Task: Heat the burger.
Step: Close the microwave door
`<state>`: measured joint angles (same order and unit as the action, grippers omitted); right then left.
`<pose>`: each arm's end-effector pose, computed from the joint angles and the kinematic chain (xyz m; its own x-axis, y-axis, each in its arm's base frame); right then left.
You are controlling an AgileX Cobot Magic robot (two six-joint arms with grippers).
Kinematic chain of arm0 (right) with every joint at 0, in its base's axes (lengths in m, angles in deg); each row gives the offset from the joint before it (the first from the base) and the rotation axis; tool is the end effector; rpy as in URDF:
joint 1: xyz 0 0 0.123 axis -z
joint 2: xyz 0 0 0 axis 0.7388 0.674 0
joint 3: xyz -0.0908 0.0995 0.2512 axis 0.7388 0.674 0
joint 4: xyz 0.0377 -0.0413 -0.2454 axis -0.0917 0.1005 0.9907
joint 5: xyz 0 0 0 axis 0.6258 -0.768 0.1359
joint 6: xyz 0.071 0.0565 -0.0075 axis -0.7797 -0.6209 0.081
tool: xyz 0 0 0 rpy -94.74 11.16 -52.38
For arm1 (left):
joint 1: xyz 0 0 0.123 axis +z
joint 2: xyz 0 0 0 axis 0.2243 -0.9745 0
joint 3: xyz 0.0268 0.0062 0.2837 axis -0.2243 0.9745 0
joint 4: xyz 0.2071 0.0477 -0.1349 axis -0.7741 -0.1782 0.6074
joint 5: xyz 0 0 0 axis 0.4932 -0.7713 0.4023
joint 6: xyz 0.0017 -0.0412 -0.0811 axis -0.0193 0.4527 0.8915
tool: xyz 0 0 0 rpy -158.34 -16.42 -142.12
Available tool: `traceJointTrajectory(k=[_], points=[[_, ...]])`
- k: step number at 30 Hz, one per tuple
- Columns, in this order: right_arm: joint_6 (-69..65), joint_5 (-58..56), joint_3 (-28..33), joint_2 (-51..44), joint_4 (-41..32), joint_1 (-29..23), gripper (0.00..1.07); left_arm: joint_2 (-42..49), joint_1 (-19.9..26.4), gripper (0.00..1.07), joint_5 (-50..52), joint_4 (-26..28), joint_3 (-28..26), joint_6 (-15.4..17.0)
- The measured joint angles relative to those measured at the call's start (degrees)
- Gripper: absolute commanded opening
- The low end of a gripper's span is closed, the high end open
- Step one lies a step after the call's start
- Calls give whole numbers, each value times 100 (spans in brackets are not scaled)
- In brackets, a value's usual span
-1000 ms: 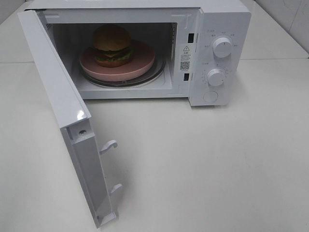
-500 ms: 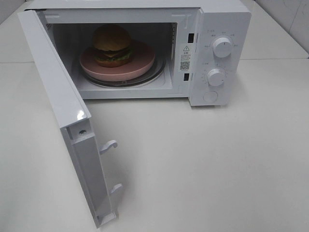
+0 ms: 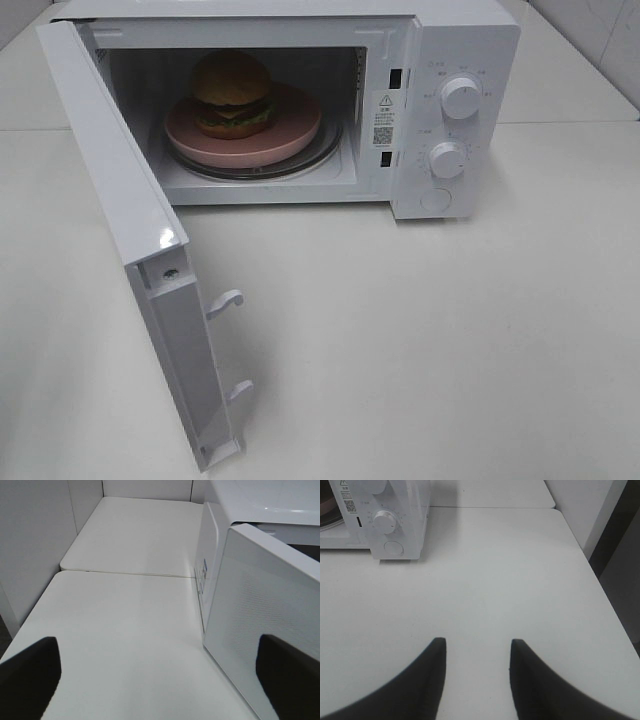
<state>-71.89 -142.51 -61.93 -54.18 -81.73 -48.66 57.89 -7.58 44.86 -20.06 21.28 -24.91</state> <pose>-0.0035 -0.0069 0.2825 -0.4016 -0.0387 -0.9150 0.0382 0.9975 -0.0590 0.1121 0.0059 0.2885 -0.2978 0.0376 -0.9539 -0.0250 0.9986 0.0472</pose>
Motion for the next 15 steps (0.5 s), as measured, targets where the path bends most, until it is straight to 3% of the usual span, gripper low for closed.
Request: traceJointTrajectory(k=[1,5,8,9,11,12,13,14,15], points=[[0,0,0,0,0,0,41,-304,0,91,590,172,212,-160],[0,0,0,0,0,0,41,-722,0,82,1455,309,487,-235],[0,0,0,0,0,0,41,-1180,0,63,2366,338,642,-246],[0,0,0,0,0,0,41,-1180,0,63,2366,338,642,-246],[0,0,0,0,0,0,41,-1455,0,43,2819,367,659,-246],[0,0,0,0,0,0,41,-1455,0,43,2819,367,659,-246],[0,0,0,0,0,0,41,-1621,0,24,3042,372,659,-246],[0,0,0,0,0,0,41,-1799,0,12,3231,384,682,-246],[0,0,0,0,0,0,41,-1799,0,12,3231,384,682,-246]])
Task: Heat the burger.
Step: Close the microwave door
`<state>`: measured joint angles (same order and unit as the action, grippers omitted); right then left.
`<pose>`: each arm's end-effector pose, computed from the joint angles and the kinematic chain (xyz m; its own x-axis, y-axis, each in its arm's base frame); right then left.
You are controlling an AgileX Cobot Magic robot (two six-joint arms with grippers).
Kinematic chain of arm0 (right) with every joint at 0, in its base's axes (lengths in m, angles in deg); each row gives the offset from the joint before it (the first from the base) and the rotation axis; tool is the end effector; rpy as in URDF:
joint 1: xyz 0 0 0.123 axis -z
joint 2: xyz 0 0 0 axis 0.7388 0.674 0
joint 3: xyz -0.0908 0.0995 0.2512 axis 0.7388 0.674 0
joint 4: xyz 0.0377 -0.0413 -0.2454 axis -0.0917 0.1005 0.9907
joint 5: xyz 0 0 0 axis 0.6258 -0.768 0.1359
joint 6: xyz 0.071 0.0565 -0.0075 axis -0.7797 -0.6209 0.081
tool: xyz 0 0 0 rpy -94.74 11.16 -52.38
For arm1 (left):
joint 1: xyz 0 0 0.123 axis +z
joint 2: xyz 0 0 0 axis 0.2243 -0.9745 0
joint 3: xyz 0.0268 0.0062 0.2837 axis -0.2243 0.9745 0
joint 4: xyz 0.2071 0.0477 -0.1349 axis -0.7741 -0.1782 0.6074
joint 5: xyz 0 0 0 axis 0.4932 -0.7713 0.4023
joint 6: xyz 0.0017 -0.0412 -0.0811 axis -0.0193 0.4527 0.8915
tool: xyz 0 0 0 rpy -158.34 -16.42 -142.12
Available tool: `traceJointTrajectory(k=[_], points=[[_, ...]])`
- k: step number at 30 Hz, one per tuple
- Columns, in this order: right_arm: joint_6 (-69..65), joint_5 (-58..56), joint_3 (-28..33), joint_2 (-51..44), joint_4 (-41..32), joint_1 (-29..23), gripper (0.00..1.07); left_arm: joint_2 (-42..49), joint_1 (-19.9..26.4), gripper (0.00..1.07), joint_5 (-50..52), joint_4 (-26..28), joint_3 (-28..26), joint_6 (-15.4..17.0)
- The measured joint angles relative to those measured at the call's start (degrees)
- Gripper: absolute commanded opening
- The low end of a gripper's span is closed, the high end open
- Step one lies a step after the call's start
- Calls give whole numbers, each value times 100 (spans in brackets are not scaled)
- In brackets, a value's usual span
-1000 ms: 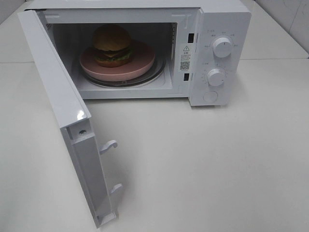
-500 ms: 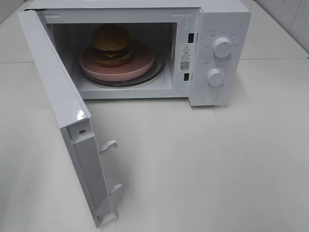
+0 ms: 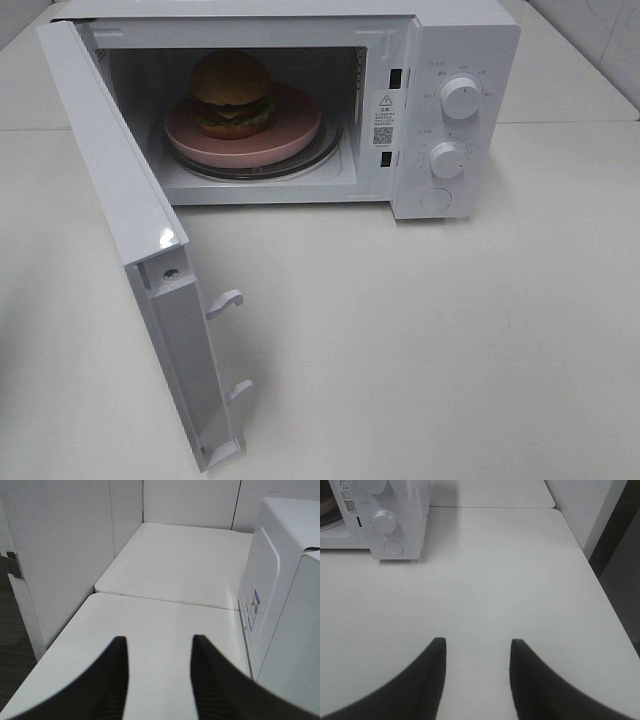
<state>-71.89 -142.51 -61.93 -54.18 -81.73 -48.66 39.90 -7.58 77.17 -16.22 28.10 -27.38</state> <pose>-0.0035 -0.0069 0.2825 -0.4016 -0.0387 -0.9150 0.0382 0.9975 -0.0590 0.1627 0.0214 0.2531 -0.1877 0.0252 -0.9819 -0.1503 0.9872 0.0541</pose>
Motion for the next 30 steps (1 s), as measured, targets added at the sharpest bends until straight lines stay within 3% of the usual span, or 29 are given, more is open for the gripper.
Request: traceJointTrajectory(k=[1,5,7,8,10,11,13,14,16,22,24,30], points=[[0,0,0,0,0,0,41,-86,0,1,132,0,46,0],[0,0,0,0,0,0,41,-327,0,0,579,-34,223,149],[0,0,0,0,0,0,41,-596,0,0,1175,-304,453,573],[0,0,0,0,0,0,41,-596,0,0,1175,-304,453,573],[0,0,0,0,0,0,41,-945,0,0,1782,-842,584,1157],[0,0,0,0,0,0,41,-945,0,0,1782,-842,584,1157],[0,0,0,0,0,0,41,-1570,0,0,2303,-1799,607,1885],[0,0,0,0,0,0,41,-1570,0,0,2303,-1799,607,1885],[0,0,0,0,0,0,41,-2120,0,0,2681,-2229,619,2206],[0,0,0,0,0,0,41,-2848,0,0,3478,-2492,625,2326],[0,0,0,0,0,0,41,-3254,0,0,3971,-2807,619,2429],[0,0,0,0,0,0,41,-3633,0,0,4137,-3340,561,2532]])
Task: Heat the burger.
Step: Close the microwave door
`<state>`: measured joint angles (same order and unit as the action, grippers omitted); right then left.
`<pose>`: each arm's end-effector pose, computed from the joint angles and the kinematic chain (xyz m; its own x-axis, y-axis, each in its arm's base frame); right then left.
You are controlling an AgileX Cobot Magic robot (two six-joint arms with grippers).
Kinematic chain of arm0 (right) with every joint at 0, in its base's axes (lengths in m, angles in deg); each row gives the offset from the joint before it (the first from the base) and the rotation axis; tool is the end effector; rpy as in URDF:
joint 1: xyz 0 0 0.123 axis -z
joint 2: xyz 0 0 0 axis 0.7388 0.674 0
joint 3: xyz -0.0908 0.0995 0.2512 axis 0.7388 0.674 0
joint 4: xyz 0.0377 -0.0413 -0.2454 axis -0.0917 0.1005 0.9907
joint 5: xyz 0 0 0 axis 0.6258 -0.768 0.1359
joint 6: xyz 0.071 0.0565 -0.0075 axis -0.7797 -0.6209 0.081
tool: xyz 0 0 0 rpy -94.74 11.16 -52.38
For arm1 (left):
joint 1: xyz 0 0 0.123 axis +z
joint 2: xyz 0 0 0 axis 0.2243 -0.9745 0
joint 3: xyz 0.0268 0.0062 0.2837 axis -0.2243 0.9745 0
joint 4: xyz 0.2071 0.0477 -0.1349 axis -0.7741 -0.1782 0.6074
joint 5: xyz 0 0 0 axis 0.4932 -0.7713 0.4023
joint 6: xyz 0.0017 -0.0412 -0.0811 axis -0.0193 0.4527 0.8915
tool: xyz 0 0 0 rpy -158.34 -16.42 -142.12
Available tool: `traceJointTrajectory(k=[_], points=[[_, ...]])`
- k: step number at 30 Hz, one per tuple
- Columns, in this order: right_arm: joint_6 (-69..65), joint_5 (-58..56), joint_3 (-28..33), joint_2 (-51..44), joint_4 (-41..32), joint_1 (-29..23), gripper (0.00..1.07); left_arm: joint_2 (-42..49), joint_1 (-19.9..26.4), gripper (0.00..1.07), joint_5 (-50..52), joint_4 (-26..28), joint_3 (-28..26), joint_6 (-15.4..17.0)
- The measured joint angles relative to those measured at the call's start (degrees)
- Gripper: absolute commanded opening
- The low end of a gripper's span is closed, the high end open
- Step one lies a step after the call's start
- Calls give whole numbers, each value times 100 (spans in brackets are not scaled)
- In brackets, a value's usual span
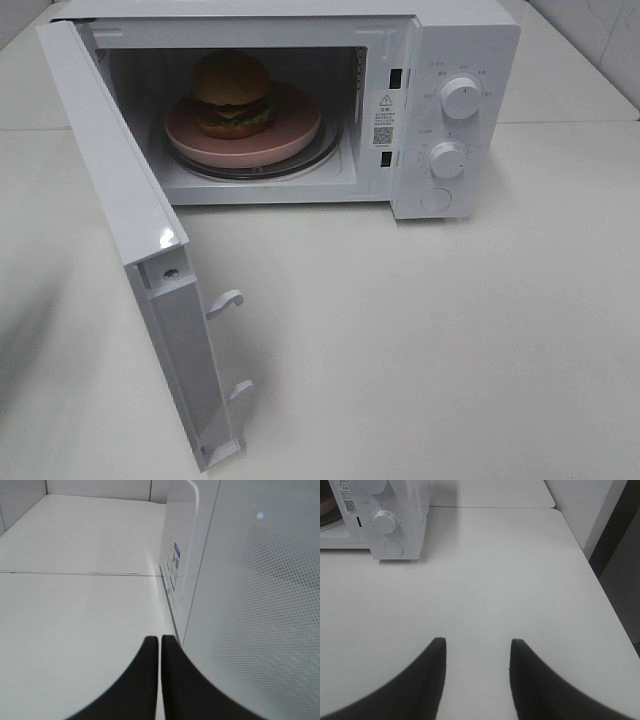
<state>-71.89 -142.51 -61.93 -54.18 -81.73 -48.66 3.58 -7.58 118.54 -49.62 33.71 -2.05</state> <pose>-0.0035 -0.0069 0.2825 -0.4016 -0.0387 -0.9150 0.0382 0.9975 -0.0590 0.2128 -0.0051 0.1661 -0.2037 0.0074 -0.9790 0.1837 0.9825 -0.0308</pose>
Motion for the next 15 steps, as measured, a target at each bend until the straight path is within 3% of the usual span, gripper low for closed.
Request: traceJointTrajectory(k=[3,8,15], points=[[0,0,0,0,0,0,41,-109,-80,0,17,-286,-172,218],[0,0,0,0,0,0,41,-321,-476,0,17,-309,-367,212],[0,0,0,0,0,0,41,-814,-1329,0,11,264,-722,-69]])
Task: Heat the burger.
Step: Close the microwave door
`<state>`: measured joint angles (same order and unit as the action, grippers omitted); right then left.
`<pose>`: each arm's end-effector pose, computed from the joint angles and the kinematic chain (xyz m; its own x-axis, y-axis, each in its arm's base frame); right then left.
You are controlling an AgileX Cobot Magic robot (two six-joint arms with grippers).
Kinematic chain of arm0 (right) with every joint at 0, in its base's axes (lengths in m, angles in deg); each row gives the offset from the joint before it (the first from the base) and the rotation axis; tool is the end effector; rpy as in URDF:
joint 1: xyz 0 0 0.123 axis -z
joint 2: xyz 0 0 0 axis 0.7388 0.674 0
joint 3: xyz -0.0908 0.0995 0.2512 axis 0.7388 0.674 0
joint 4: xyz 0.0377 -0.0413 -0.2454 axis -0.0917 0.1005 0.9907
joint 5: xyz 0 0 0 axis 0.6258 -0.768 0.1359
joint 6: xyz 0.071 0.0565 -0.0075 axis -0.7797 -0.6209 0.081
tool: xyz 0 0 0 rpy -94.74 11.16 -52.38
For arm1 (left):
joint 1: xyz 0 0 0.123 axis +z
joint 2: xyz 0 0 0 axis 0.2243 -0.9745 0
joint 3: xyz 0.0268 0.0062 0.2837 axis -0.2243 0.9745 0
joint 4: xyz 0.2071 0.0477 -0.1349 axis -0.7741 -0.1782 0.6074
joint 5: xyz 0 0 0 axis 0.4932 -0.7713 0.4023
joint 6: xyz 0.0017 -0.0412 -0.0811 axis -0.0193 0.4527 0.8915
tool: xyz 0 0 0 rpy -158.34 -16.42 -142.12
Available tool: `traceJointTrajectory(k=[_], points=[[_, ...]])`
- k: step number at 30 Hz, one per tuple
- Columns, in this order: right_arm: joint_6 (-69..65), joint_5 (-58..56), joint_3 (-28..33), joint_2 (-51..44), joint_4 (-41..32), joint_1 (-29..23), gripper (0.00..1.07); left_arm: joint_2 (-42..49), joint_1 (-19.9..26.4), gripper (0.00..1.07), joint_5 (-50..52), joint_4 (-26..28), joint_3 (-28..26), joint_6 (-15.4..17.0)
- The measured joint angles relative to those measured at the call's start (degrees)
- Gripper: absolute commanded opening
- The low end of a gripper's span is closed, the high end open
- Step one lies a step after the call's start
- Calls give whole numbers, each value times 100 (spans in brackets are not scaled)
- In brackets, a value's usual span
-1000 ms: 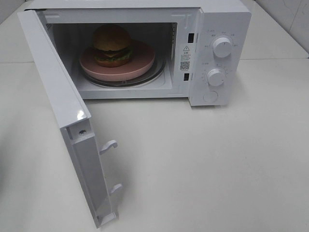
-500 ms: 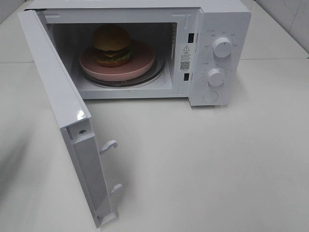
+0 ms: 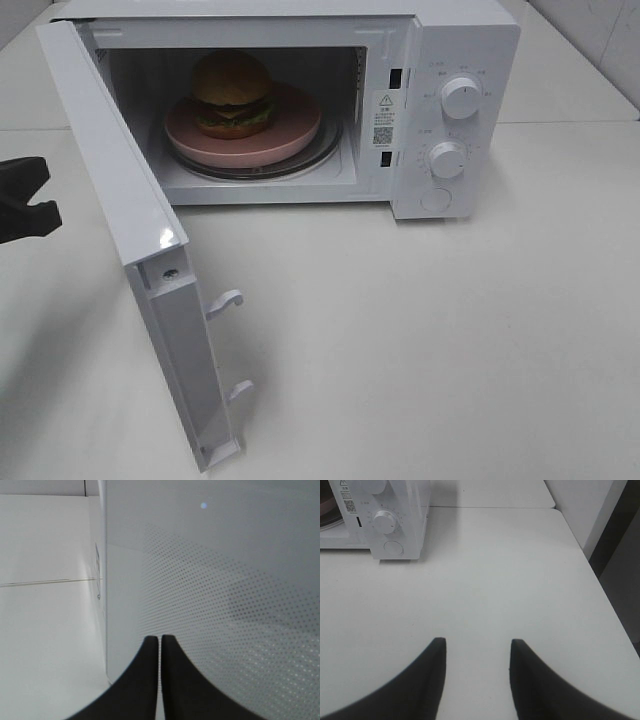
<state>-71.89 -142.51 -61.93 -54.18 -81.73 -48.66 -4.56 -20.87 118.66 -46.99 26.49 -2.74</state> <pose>-0.0035 -0.0069 0.2825 -0.4016 -0.0387 -0.9150 0.0382 0.9975 -0.0590 0.2434 -0.0557 0.1593 -0.2099 0.0412 -0.9769 0.3675 0.9292 -0.0398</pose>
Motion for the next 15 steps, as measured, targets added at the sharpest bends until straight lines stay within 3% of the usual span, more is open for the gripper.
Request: traceJointTrajectory(k=[15], points=[[0,0,0,0,0,0,41,-384,-773,0,-298,286,-544,-103]])
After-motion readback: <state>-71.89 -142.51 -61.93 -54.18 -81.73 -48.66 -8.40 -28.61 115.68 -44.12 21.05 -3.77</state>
